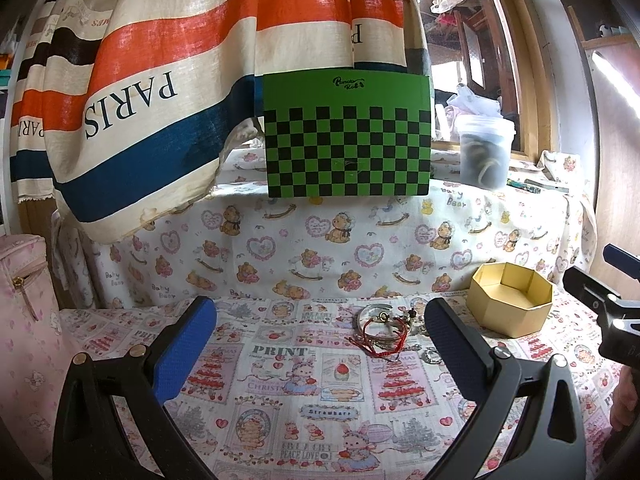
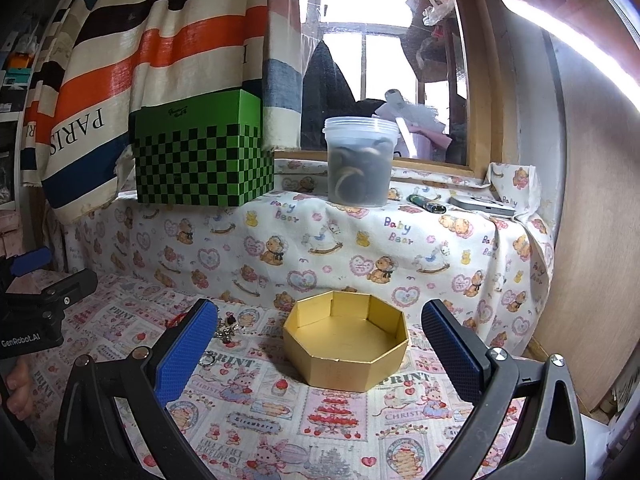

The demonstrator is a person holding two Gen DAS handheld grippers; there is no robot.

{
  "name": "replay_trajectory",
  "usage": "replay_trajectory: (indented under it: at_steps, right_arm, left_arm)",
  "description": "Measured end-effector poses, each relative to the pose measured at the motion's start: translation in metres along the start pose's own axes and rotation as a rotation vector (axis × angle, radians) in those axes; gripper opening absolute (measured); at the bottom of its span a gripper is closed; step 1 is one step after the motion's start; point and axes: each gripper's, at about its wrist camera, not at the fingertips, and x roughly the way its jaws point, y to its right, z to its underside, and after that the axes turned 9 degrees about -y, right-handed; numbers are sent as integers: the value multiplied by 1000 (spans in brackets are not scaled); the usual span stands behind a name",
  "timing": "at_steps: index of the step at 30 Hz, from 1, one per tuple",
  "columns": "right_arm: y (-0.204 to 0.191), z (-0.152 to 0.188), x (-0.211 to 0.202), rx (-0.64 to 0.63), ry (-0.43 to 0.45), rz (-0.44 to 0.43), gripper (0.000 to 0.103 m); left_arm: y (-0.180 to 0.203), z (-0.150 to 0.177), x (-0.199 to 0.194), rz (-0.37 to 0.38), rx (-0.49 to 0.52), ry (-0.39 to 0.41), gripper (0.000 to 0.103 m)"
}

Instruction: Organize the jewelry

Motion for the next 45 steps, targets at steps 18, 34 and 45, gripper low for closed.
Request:
replay_trajectory:
  at_steps: [18,34,45]
  right_arm:
    - [0,-1,1,8,-7,24,103]
    - [-4,0,-2,-28,-4,12,103]
    - [19,-3,18,88,-134,-105,84]
  left_arm:
    - [2,1,-6,60,3,19,103]
    - [2,-10,11,60,2,-64,103]
    - [-6,-60,45,81,-93,-286,97]
